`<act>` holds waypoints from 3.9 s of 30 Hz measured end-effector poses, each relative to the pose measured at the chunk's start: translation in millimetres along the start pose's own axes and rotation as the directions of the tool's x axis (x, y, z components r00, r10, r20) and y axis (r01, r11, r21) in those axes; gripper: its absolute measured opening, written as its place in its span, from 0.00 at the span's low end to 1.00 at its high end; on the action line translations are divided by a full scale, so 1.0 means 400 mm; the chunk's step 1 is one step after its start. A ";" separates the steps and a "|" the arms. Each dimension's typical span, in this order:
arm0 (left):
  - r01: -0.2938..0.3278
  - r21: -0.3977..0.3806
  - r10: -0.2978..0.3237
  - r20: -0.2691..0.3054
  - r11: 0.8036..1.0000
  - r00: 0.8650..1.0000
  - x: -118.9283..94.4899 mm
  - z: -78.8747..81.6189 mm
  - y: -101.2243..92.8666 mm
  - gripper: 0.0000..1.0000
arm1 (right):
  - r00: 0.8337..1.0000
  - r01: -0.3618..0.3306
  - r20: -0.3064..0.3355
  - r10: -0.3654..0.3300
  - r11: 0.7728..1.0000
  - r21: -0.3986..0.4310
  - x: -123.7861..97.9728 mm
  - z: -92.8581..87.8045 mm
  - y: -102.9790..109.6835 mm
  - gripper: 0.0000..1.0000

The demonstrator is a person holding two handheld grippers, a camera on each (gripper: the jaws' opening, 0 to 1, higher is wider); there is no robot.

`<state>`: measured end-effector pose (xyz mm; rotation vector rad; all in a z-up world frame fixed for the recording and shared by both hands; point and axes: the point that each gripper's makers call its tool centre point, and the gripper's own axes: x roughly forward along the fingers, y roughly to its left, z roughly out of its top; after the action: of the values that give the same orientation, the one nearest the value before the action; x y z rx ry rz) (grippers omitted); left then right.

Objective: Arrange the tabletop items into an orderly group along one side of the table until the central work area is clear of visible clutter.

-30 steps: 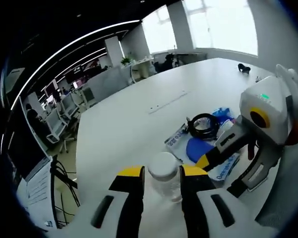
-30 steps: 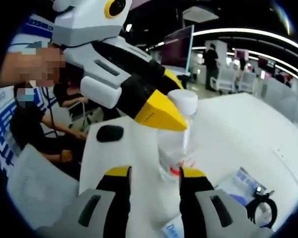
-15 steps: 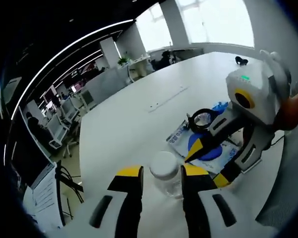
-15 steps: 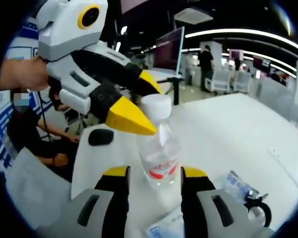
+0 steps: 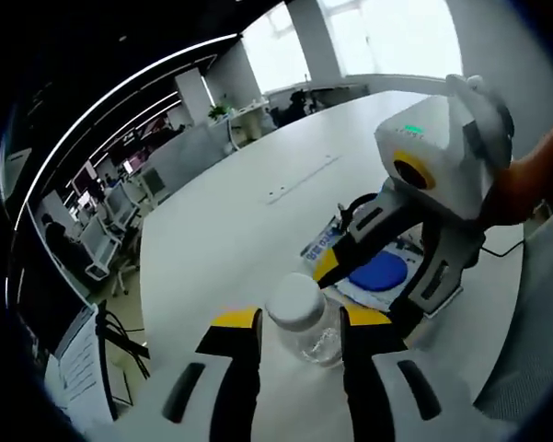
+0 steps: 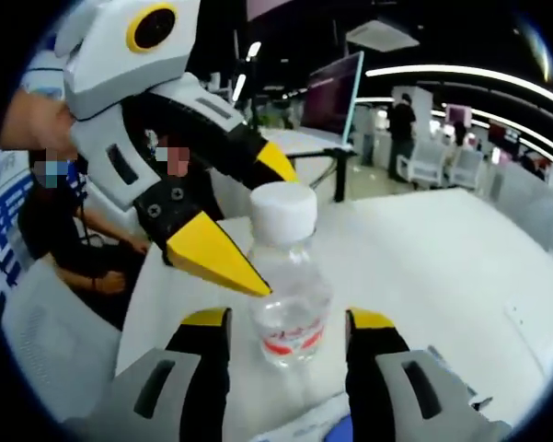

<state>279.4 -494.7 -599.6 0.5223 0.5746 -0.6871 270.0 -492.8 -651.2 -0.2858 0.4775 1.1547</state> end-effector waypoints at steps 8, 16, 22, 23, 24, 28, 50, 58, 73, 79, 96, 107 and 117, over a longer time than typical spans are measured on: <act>0.010 0.052 -0.006 -0.077 0.999 0.997 0.003 -0.075 -0.006 0.35 | 1.000 -0.027 -0.004 0.027 1.000 -0.001 0.012 -0.001 0.015 0.43; -0.022 0.044 0.026 -0.104 0.999 0.994 -0.007 -0.107 0.019 0.32 | 1.000 -0.030 -0.006 0.030 1.000 0.009 0.009 -0.004 0.027 0.43; -0.040 0.080 0.050 -0.136 0.996 0.989 -0.009 -0.119 0.025 0.31 | 0.999 -0.039 0.000 0.039 0.999 0.036 0.002 -0.008 0.039 0.42; -0.040 0.084 0.052 -0.141 0.996 0.989 -0.010 -0.120 0.025 0.31 | 0.999 -0.040 0.001 0.040 0.998 0.042 0.000 -0.009 0.039 0.42; -0.047 0.087 0.059 -0.147 0.995 0.987 -0.011 -0.121 0.028 0.31 | 0.999 -0.042 0.002 0.042 0.998 0.046 -0.001 -0.009 0.040 0.42; -0.071 0.088 0.085 -0.168 0.994 0.982 -0.014 -0.126 0.042 0.31 | 0.999 -0.043 -0.001 0.043 0.998 0.041 -0.007 -0.011 0.044 0.42; -0.114 0.031 0.117 -0.172 0.993 0.978 -0.039 -0.116 0.038 0.32 | 0.999 0.000 -0.033 0.002 0.999 0.053 -0.022 -0.035 0.057 0.35; -0.088 0.034 0.092 -0.149 0.996 0.984 -0.026 -0.088 0.007 0.35 | 1.000 -0.020 -0.017 0.021 0.999 0.036 -0.006 -0.012 0.074 0.46; -0.137 0.014 0.137 -0.190 0.991 0.972 -0.037 -0.131 0.040 0.34 | 0.999 -0.051 -0.009 0.052 0.997 0.052 0.000 -0.013 0.110 0.44; -0.162 0.020 0.162 -0.198 0.987 0.967 -0.044 -0.133 0.063 0.32 | 0.997 -0.074 0.024 0.072 0.995 0.062 -0.006 0.012 0.132 0.43; -0.230 -0.018 0.222 -0.209 0.973 0.953 -0.012 -0.108 0.093 0.30 | 0.999 -0.016 0.038 0.013 0.996 0.084 -0.086 -0.006 0.097 0.46; -0.253 -0.063 0.236 -0.198 0.965 0.951 -0.015 -0.103 0.102 0.33 | 0.992 0.088 0.079 -0.096 0.991 0.098 -0.134 0.003 0.049 0.70; -0.232 -0.114 0.217 -0.133 0.966 0.967 -0.034 -0.086 0.081 0.47 | 0.986 0.129 0.095 -0.136 0.989 0.070 -0.160 0.011 0.067 0.89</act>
<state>282.7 -446.3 -607.6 0.5008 0.6559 -0.4013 225.8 -532.1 -614.7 -0.2011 0.4002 1.0170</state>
